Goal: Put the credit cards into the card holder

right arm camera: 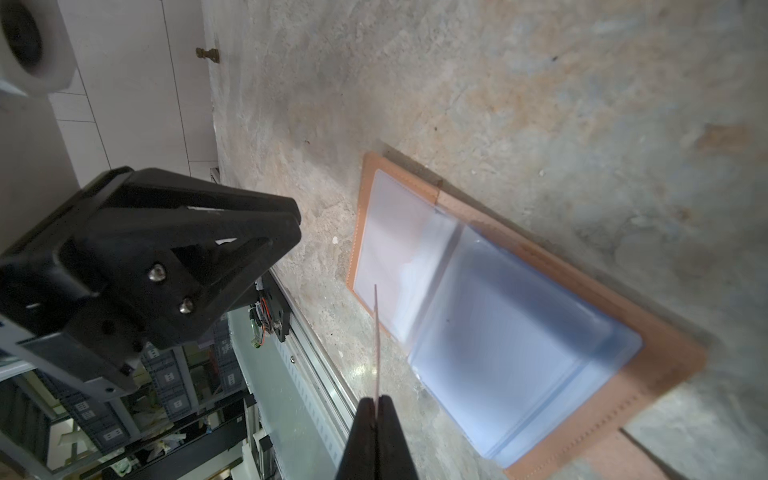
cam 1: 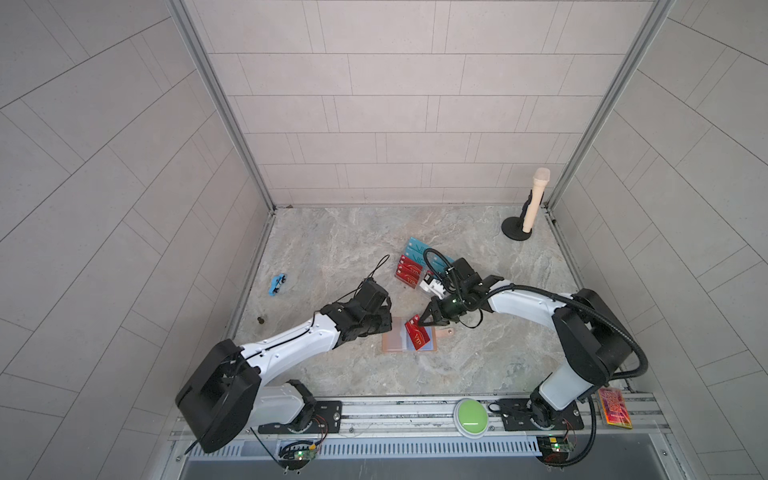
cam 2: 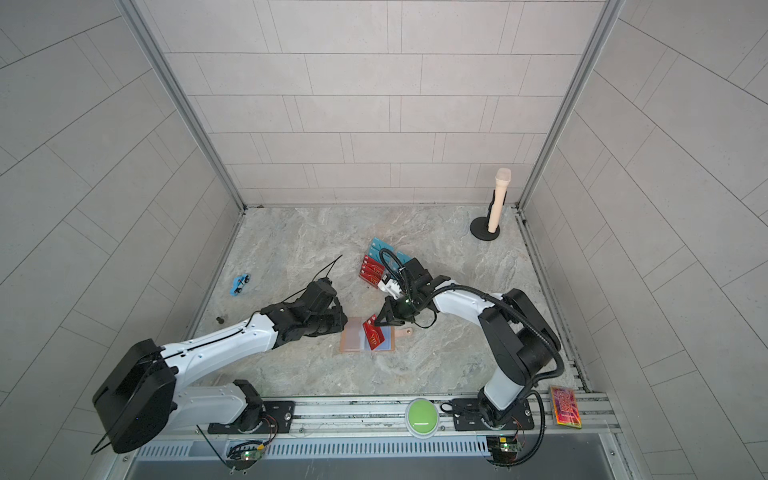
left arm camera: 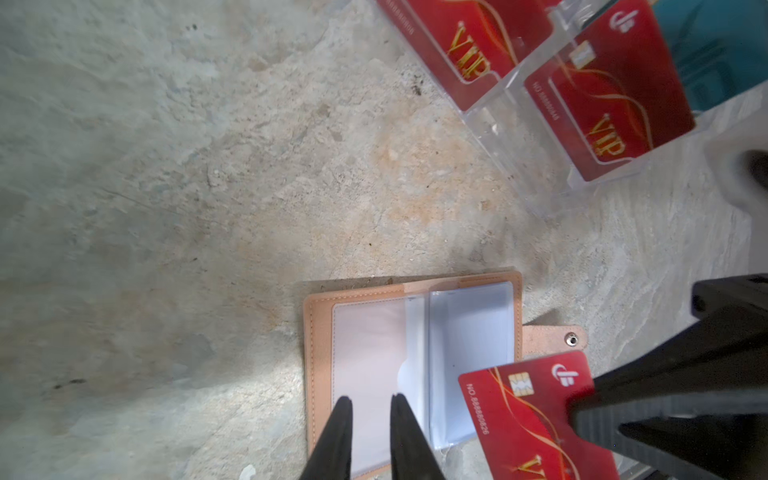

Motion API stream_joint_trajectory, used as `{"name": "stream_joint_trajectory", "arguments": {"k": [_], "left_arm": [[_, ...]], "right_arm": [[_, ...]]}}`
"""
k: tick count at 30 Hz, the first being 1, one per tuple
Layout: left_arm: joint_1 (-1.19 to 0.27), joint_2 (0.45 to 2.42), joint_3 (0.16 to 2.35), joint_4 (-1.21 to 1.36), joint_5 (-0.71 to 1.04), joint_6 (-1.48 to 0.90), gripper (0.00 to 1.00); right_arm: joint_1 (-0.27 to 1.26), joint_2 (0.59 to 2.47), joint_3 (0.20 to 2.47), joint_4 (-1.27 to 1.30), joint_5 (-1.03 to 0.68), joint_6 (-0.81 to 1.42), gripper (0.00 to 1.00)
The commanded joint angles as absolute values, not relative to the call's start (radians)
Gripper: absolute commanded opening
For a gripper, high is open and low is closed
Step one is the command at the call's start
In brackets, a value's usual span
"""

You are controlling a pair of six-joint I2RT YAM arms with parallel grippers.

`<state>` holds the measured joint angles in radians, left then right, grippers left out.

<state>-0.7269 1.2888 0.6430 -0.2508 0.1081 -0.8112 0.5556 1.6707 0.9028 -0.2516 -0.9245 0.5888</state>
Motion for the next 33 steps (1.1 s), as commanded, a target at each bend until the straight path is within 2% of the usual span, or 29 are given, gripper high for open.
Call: {"name": "stream_joint_trajectory", "arguments": {"k": [1,33], "left_arm": [[-0.730,1.306,0.617,-0.209,0.113,-0.838,0.17],[-0.737,1.387,0.561,-0.152,0.157,-0.847,0.14]], "right_arm": [[0.561,1.705,0.902,-0.213,-0.961,0.601,0.00],[0.557,1.773,0.847,-0.069,-0.960,0.685,0.00]]}}
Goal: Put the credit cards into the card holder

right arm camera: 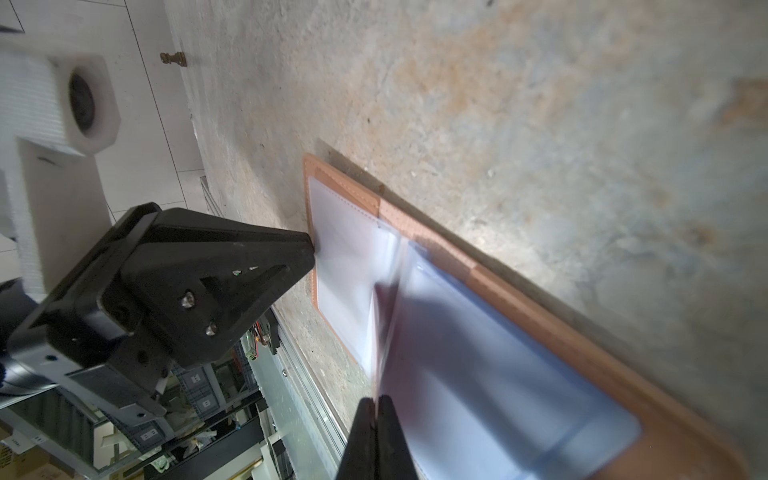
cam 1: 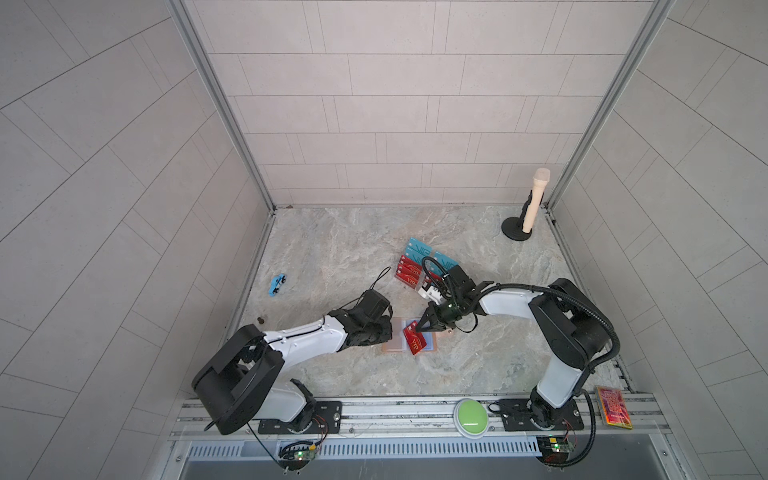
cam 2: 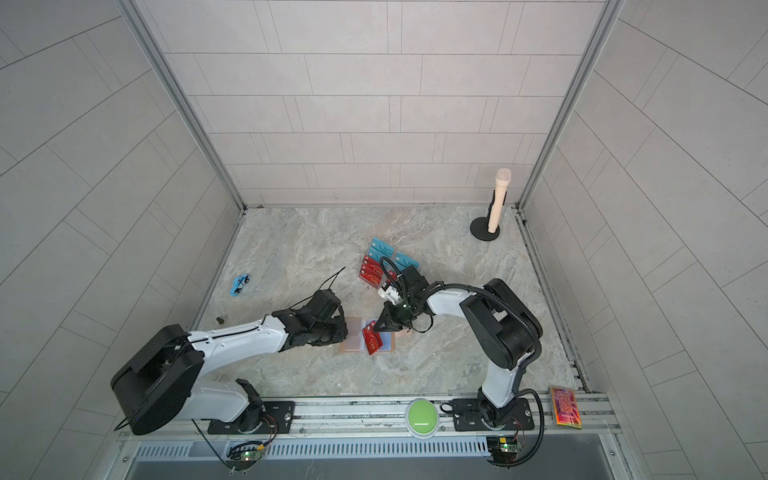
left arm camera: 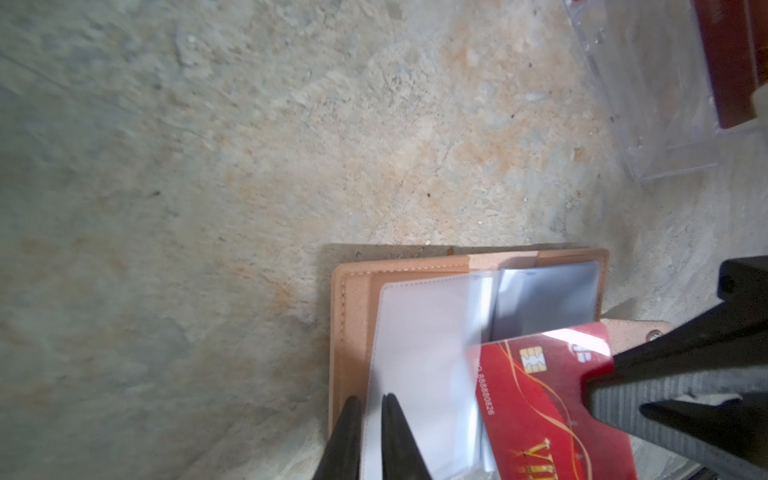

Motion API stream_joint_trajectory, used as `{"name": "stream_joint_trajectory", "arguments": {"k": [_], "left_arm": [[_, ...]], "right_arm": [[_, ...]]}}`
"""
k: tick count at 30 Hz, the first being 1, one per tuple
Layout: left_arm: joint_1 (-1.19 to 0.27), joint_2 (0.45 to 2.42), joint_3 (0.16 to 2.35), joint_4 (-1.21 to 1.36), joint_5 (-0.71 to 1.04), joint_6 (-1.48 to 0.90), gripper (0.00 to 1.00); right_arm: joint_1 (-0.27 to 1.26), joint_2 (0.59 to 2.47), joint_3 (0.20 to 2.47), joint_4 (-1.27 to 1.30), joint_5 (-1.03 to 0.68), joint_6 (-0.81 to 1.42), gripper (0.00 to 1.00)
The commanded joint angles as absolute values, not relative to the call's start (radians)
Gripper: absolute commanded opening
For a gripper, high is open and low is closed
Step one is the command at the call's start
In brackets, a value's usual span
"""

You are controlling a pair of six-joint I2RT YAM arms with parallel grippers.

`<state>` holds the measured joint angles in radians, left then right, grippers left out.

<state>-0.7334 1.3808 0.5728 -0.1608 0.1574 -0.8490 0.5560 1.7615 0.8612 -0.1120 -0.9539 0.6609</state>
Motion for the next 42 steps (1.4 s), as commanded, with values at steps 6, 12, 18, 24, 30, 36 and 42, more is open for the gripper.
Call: {"name": "stream_joint_trajectory", "arguments": {"k": [6,12,18,24,30,36,42], "left_arm": [[-0.737,1.388,0.558,-0.147,0.163,-0.847,0.14],[-0.736,1.387,0.553,-0.149,0.167,-0.842,0.14],[-0.736,1.393,0.553,-0.151,0.169,-0.838,0.09],[-0.736,1.399,0.553,-0.160,0.170,-0.831,0.04],[-0.736,1.401,0.546,-0.161,0.167,-0.828,0.03],[-0.736,1.408,0.549,-0.163,0.167,-0.822,0.02],[-0.736,1.404,0.549,-0.166,0.167,-0.821,0.02]], "right_arm": [[0.559,1.788,0.831,-0.019,-0.961,0.709,0.00],[0.560,1.804,0.783,0.090,-0.951,0.777,0.00],[0.562,1.788,0.726,0.218,-0.919,0.865,0.00],[0.564,1.778,0.683,0.323,-0.898,0.930,0.00],[0.571,1.777,0.675,0.392,-0.888,0.960,0.00],[0.574,1.783,0.669,0.419,-0.868,0.960,0.00],[0.576,1.793,0.648,0.447,-0.853,0.967,0.00]]}}
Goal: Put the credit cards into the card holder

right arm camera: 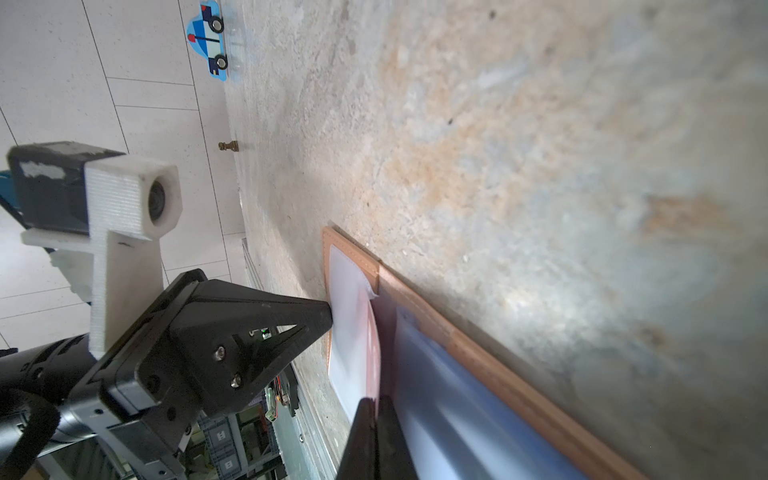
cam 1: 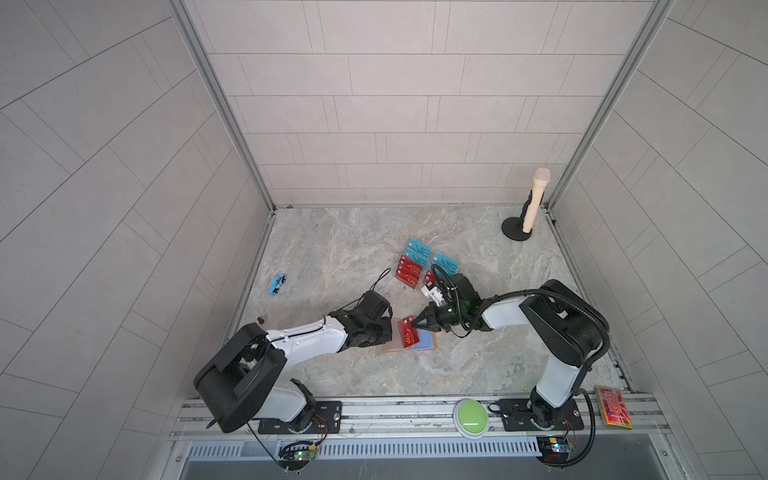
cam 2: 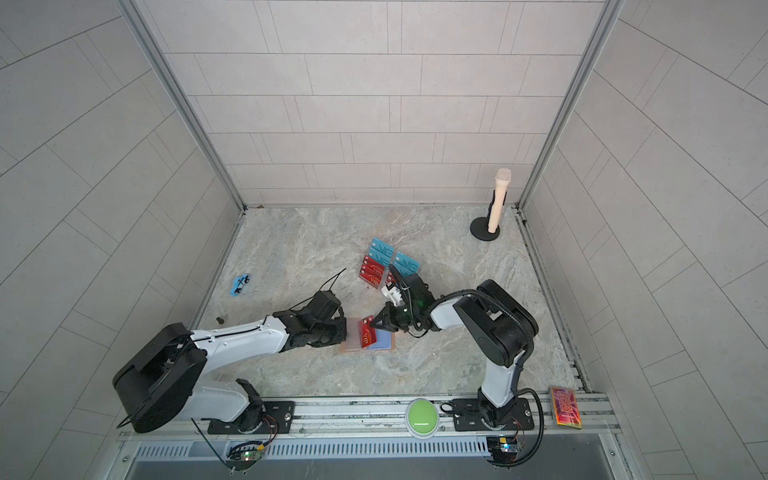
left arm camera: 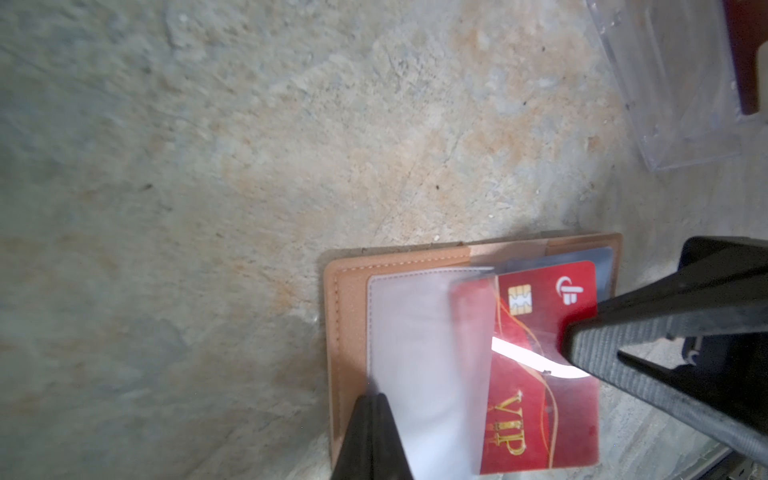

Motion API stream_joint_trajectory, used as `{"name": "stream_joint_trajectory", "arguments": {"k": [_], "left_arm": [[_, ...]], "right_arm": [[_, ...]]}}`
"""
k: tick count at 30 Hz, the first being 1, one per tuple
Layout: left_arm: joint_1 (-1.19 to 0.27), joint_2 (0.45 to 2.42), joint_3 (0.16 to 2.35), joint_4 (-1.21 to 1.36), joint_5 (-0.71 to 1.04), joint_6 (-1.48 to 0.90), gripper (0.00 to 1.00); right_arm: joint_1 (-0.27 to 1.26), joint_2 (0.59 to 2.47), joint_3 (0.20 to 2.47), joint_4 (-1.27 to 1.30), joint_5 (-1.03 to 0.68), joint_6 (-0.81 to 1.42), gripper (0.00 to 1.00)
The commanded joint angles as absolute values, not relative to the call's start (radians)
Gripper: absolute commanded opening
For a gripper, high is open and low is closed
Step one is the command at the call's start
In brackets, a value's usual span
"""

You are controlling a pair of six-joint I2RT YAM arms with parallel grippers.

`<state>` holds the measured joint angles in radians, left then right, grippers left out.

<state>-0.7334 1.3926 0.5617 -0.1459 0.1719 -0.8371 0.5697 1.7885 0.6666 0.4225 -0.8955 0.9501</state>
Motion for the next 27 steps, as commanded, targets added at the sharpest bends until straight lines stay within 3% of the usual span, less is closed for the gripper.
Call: {"name": "stream_joint_trajectory", "arguments": {"k": [1,19,23,27], "left_arm": [[-0.736,1.403,0.546,-0.167,0.167,-0.821,0.02],[-0.736,1.393,0.565,-0.182,0.180,-0.820,0.02],[-0.736,1.373,0.588,-0.214,0.195,-0.824,0.04],[-0.736,1.346,0.611,-0.260,0.192,-0.818,0.11]], "right_arm": [[0.576,1.796,0.646,0.457,-0.851,0.973,0.00],[0.664,1.779,0.660,0.444,-0.711,1.010,0.00],[0.697,1.721,0.685,0.297,-0.624,0.940,0.11],[0.738,1.662,0.765,0.029,-0.526,0.792,0.29]]}}
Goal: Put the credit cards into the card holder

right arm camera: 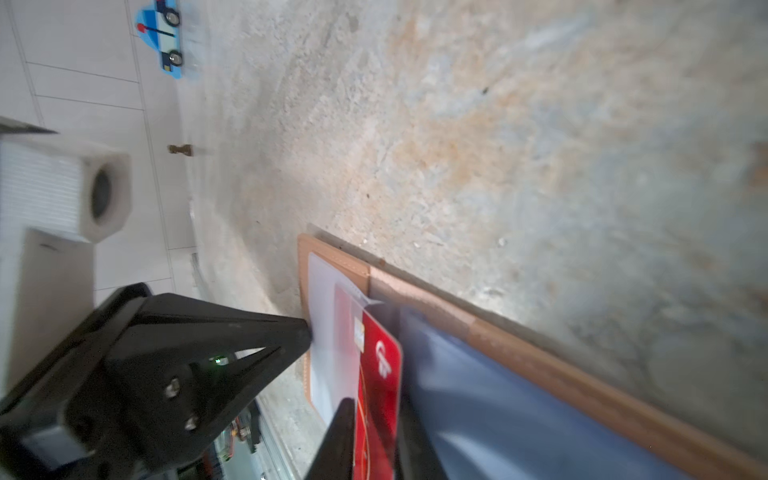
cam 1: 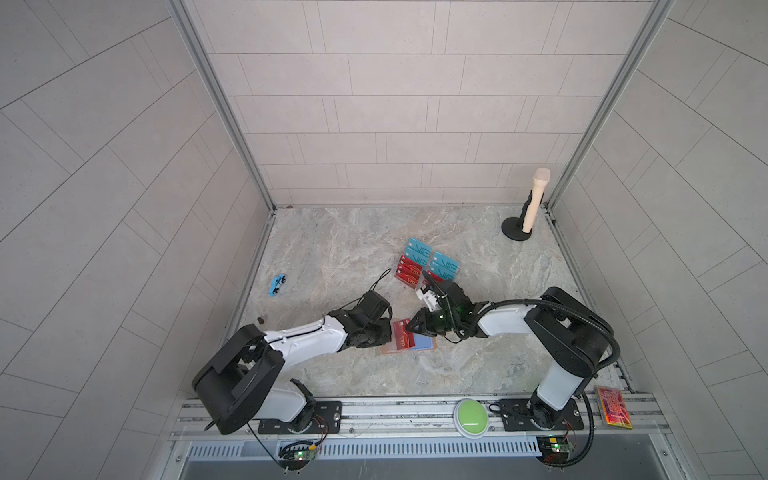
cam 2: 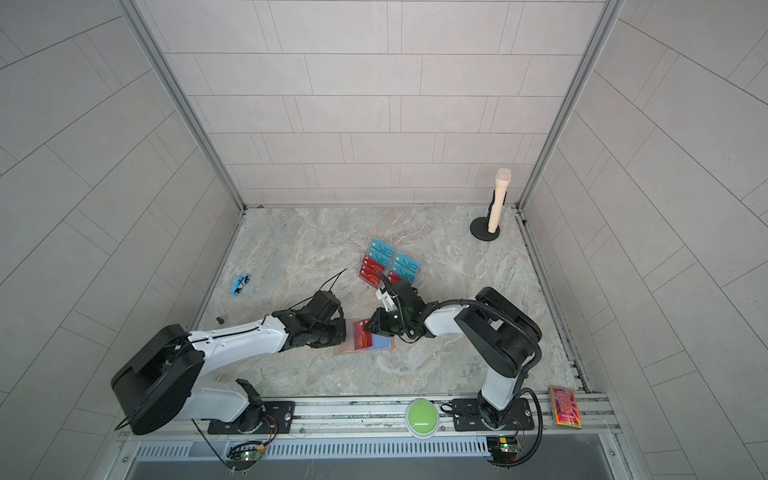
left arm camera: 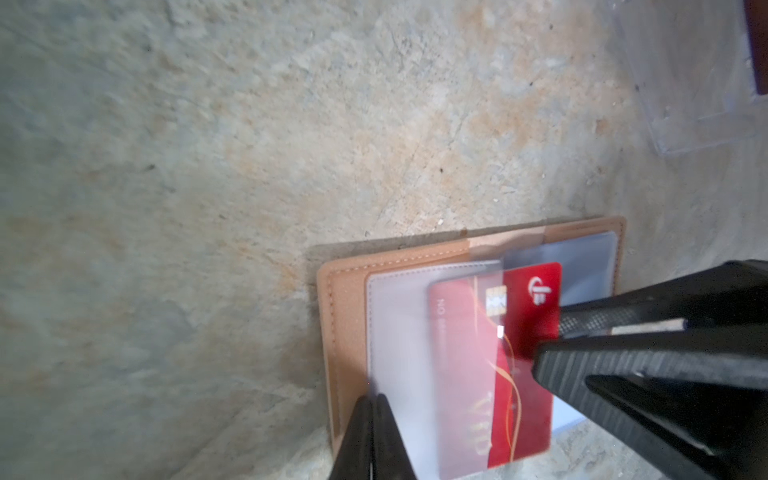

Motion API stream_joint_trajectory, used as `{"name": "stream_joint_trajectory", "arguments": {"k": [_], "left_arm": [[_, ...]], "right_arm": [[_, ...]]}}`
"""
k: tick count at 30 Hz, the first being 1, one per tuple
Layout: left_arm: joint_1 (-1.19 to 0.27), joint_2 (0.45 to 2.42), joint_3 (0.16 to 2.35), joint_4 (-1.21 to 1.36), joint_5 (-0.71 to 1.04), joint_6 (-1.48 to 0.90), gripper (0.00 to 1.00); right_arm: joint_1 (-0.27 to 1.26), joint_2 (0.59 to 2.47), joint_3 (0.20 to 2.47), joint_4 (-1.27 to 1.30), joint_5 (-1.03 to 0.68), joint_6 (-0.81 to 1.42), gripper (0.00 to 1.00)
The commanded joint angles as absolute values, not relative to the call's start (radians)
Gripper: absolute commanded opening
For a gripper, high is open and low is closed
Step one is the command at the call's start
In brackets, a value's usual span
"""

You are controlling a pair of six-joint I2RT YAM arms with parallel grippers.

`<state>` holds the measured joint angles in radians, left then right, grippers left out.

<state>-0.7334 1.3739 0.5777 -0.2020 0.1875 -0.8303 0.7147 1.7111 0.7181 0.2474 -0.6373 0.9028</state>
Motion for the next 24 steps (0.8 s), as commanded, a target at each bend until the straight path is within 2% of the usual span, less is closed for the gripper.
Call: {"name": "stream_joint_trajectory", "arguments": {"k": [1,7,11,24], "left_arm": [[-0.737,1.344,0.618,-0.273,0.193,-0.814,0.13],[-0.731,1.316,0.602,-0.269,0.177,-0.830,0.28],[-0.721,1.292,0.564,-0.240,0.168,-0.848,0.32],[-0.681,1.326,0.512,-0.166,0.228,-0.818,0.41]], "right_arm": [[0.741,1.657,0.777,-0.012,-0.518,0.774,0.32],[0.758,1.656,0.805,-0.118,-0.506,0.748,0.37],[0.798,1.645,0.851,-0.233,-0.418,0.719,0.40],[0.829,1.687,0.895,-0.231,-0.447,0.750,0.41]]}}
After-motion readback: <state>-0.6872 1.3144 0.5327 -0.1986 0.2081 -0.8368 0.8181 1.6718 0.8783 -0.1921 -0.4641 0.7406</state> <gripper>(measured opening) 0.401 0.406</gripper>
